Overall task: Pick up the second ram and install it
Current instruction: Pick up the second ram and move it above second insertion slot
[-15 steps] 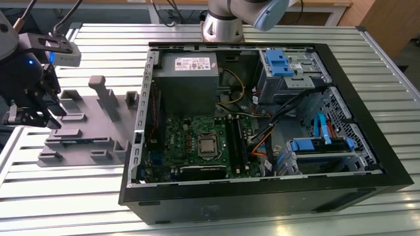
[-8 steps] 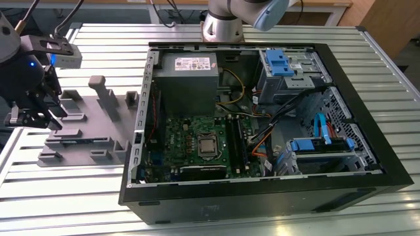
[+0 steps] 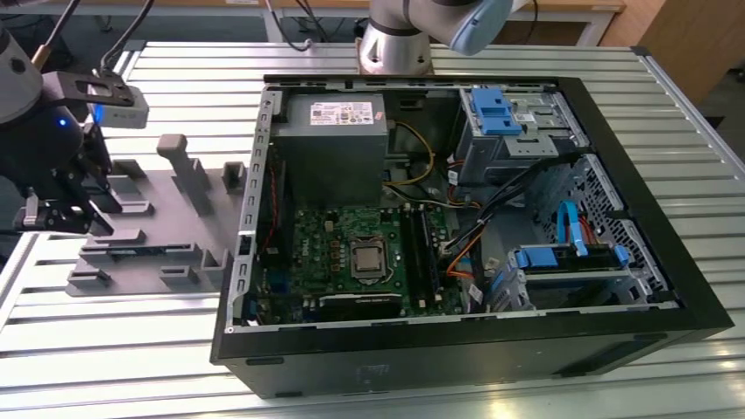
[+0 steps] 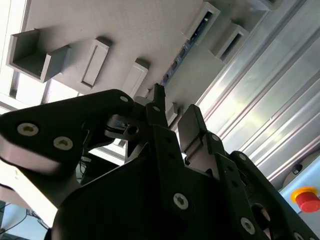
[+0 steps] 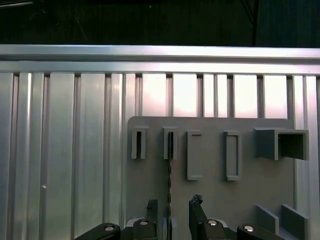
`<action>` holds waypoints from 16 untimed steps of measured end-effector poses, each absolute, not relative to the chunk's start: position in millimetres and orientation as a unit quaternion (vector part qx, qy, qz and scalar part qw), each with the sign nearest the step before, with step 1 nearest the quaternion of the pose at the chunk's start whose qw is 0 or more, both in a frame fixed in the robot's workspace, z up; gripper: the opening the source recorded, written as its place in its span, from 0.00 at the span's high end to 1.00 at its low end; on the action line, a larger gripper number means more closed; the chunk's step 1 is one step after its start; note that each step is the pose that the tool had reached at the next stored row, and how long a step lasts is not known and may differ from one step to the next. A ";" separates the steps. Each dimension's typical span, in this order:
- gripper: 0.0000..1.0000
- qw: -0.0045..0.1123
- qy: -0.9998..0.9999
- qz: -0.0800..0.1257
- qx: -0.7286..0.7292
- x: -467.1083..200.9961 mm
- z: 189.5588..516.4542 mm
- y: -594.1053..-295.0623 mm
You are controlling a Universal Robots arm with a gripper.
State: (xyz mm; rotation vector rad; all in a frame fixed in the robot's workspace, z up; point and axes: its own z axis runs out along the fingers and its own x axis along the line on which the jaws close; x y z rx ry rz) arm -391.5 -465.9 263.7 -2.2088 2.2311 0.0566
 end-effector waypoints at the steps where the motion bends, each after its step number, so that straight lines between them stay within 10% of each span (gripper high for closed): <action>1: 0.62 0.001 0.711 0.018 -0.703 -391.5 261.9 -466.0; 16: 0.62 0.001 0.711 0.018 -0.703 -391.5 236.4 -466.2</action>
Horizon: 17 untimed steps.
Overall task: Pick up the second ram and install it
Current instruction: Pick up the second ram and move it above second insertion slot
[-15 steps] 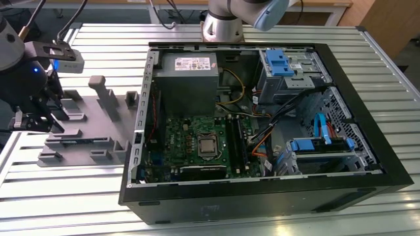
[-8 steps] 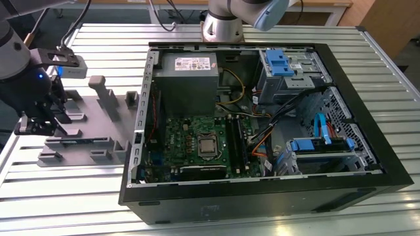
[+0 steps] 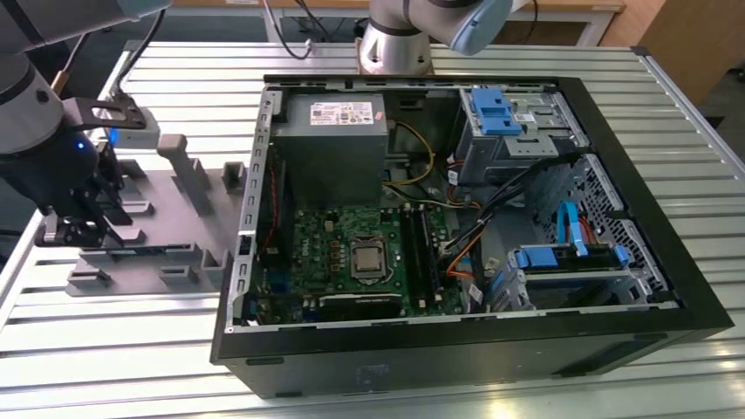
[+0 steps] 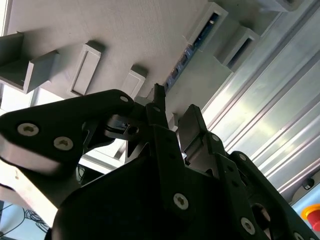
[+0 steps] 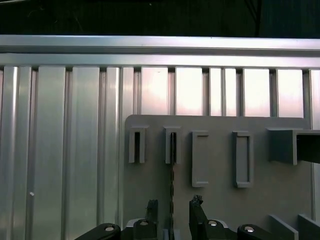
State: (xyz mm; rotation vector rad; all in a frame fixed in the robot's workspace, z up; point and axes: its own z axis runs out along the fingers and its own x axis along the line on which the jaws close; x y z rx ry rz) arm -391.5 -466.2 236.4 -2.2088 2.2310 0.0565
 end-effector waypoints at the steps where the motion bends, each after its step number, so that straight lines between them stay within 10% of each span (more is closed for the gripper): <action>1: 0.62 0.001 0.711 0.018 -0.703 -391.5 235.2 -466.2; 17: 0.62 0.001 0.711 0.018 -0.703 -392.1 230.7 -466.2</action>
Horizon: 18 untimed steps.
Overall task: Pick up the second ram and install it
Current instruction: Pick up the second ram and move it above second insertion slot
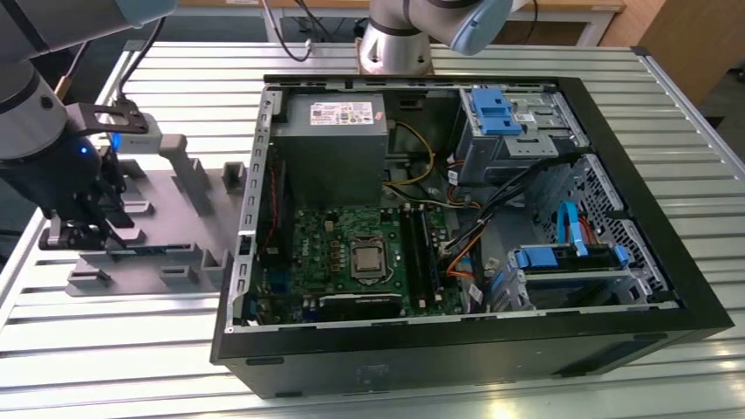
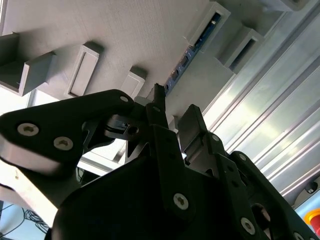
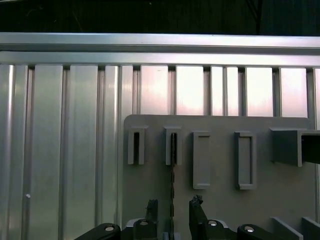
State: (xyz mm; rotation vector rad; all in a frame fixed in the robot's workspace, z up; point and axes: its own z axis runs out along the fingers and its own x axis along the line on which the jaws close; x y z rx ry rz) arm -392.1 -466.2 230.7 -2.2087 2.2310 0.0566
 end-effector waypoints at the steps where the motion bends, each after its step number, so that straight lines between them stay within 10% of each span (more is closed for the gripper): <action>1: 0.62 0.001 0.711 0.018 -0.703 -392.3 230.1 -466.2; 18: 0.62 0.001 0.710 0.017 -0.704 -393.3 203.1 -467.7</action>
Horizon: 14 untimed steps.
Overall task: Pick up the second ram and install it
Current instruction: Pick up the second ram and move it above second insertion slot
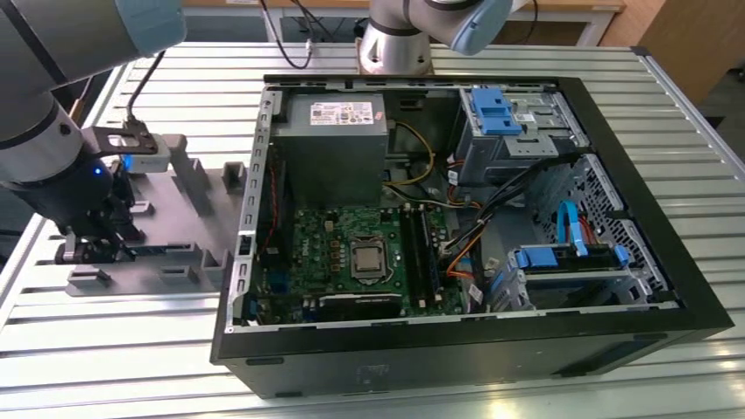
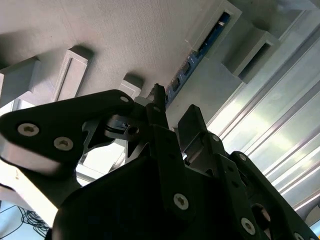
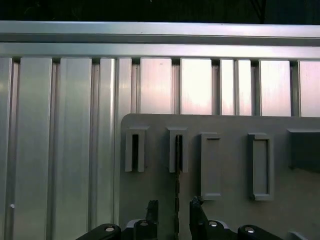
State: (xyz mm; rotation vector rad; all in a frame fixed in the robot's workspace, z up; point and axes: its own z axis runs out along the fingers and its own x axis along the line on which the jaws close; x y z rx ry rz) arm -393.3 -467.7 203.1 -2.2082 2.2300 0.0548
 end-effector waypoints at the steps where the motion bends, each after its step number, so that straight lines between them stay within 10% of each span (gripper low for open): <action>1: 0.62 0.002 0.710 0.017 -0.704 -393.3 201.9 -467.7; 14: 0.76 0.002 0.711 0.017 -0.703 -393.9 193.6 -467.2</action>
